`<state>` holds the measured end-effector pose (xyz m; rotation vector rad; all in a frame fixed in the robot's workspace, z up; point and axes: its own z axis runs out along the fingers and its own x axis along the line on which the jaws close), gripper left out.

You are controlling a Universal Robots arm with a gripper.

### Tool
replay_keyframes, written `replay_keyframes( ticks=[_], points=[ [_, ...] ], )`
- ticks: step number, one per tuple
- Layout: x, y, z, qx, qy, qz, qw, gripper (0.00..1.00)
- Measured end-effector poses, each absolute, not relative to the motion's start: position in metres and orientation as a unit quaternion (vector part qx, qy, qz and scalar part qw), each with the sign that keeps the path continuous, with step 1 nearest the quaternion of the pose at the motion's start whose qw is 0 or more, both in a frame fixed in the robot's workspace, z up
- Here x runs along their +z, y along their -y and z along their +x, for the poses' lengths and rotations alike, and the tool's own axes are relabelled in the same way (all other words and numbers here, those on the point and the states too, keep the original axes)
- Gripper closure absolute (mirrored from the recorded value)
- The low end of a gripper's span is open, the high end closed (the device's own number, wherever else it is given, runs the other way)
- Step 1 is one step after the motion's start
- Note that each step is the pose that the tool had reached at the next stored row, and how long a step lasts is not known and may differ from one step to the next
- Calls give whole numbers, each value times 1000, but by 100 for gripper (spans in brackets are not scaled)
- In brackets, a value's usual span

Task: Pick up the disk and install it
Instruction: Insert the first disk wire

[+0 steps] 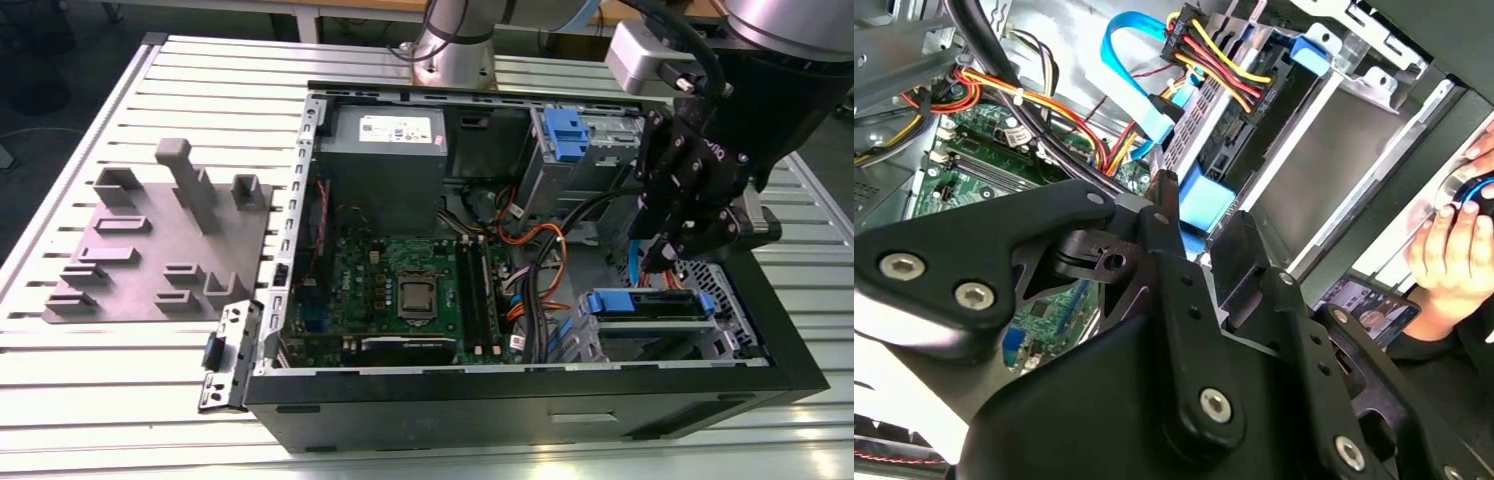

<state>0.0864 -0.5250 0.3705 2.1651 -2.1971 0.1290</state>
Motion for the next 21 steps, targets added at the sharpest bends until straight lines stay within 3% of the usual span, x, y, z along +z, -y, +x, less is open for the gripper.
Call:
replay_keyframes(
  ticks=[13, 21],
  points=[
    [371, 524, 86, 42, 711, 701, 27, 60],
    [371, 506, 86, 42, 711, 701, 27, 60]
  ],
)
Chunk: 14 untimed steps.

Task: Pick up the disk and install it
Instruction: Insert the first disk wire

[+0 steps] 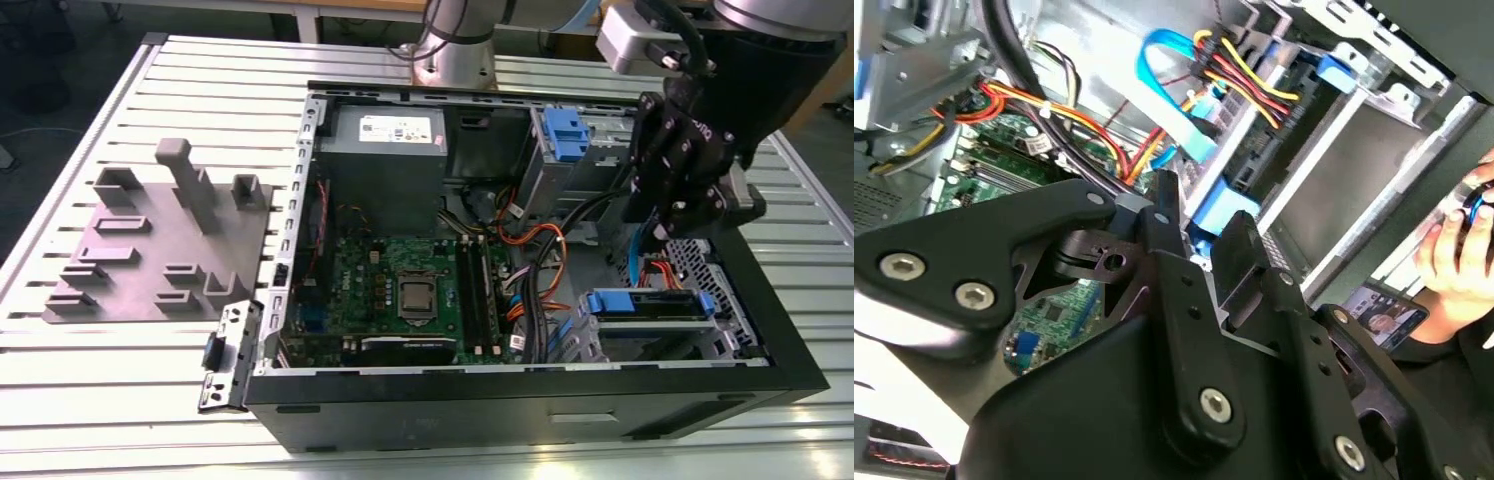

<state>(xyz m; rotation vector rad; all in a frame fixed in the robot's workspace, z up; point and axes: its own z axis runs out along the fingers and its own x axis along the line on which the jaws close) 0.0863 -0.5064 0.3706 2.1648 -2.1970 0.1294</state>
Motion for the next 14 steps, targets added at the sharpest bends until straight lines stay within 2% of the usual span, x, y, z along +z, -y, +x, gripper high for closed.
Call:
replay_keyframes(
  ticks=[2, 8, 14],
  points=[
    [371, 501, 86, 44, 711, 701, 30, 60],
    [370, 488, 86, 80, 708, 699, 65, 60],
    [371, 487, 86, 82, 708, 698, 67, 60]
  ],
)
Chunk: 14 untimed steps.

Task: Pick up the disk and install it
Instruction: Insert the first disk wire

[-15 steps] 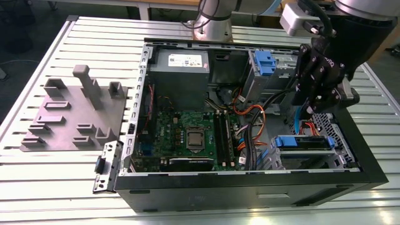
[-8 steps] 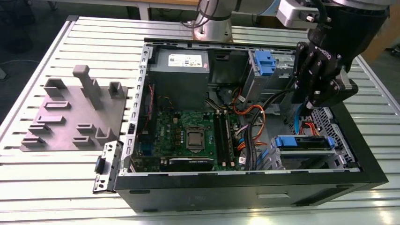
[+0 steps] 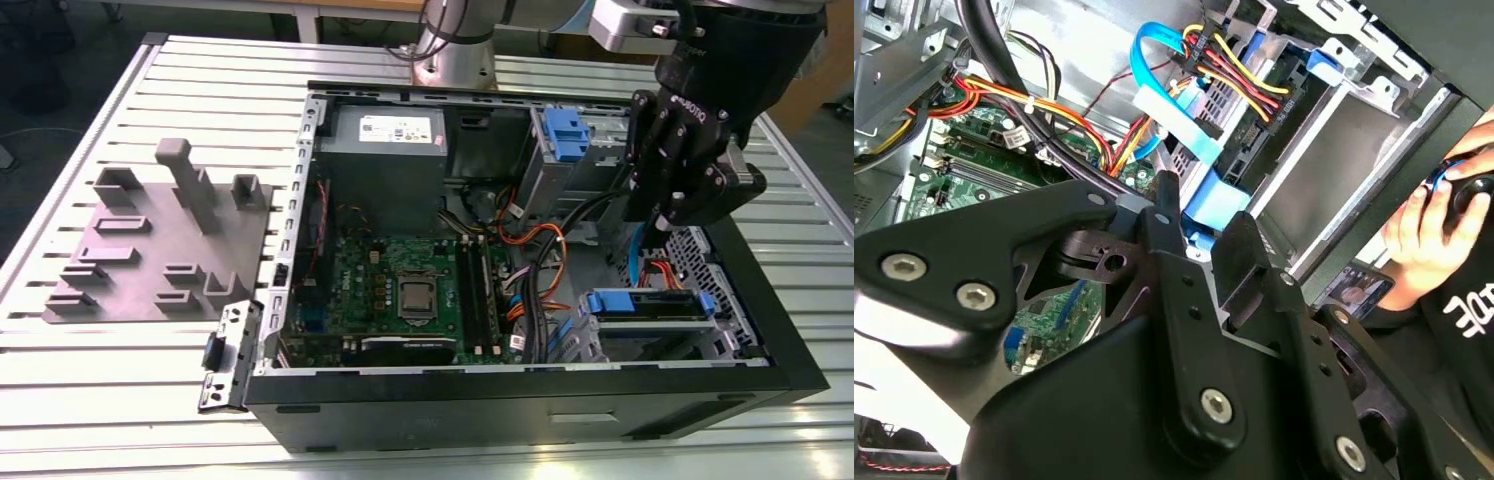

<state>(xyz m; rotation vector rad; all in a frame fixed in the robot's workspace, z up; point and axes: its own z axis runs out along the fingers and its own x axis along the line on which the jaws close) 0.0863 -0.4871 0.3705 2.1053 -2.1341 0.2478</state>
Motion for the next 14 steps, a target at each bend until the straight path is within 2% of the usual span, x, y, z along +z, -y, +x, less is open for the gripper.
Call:
replay_keyframes(
  ticks=[14],
  points=[
    [378, 487, 86, 82, 708, 698, 67, 60]
  ],
)
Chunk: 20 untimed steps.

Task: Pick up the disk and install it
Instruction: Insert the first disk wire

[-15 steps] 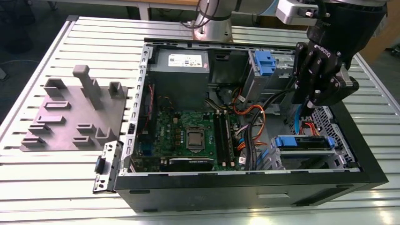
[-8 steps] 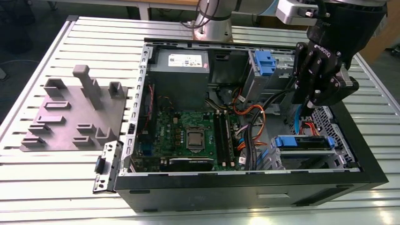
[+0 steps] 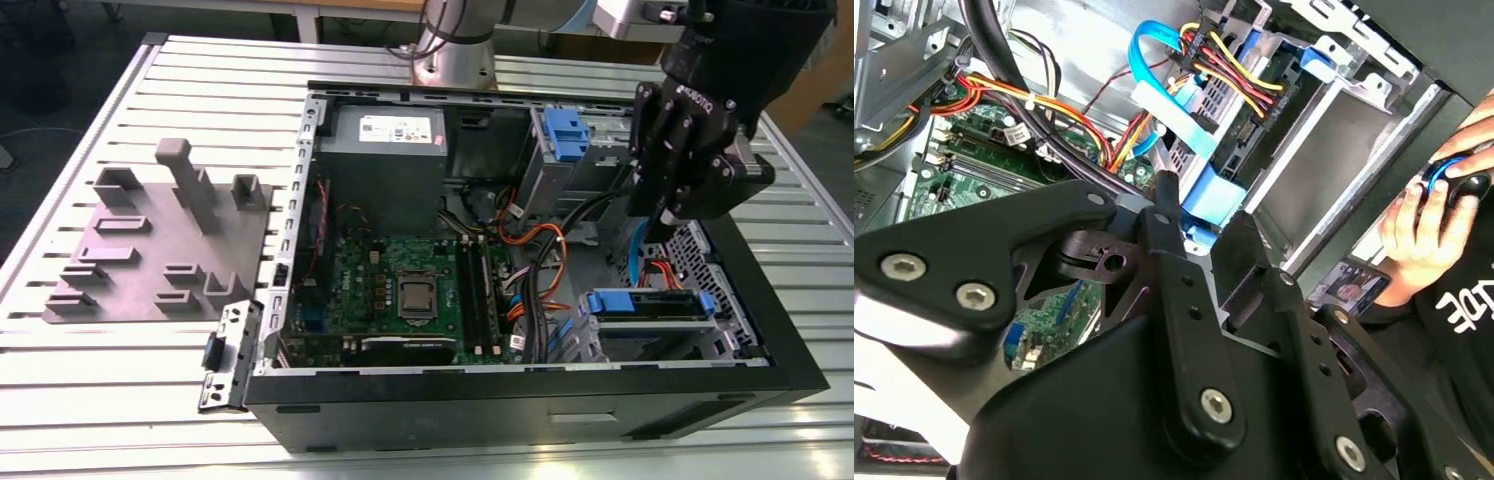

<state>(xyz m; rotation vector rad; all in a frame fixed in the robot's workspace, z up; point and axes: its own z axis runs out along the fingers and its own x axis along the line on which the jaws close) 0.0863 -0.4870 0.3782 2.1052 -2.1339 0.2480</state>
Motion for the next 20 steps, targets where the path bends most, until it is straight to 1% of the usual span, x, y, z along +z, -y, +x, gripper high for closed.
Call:
replay_keyframes(
  ticks=[11, 20],
  points=[
    [381, 486, 86, 82, 708, 698, 67, 60],
    [377, 469, 96, 83, 707, 698, 72, 59]
  ],
)
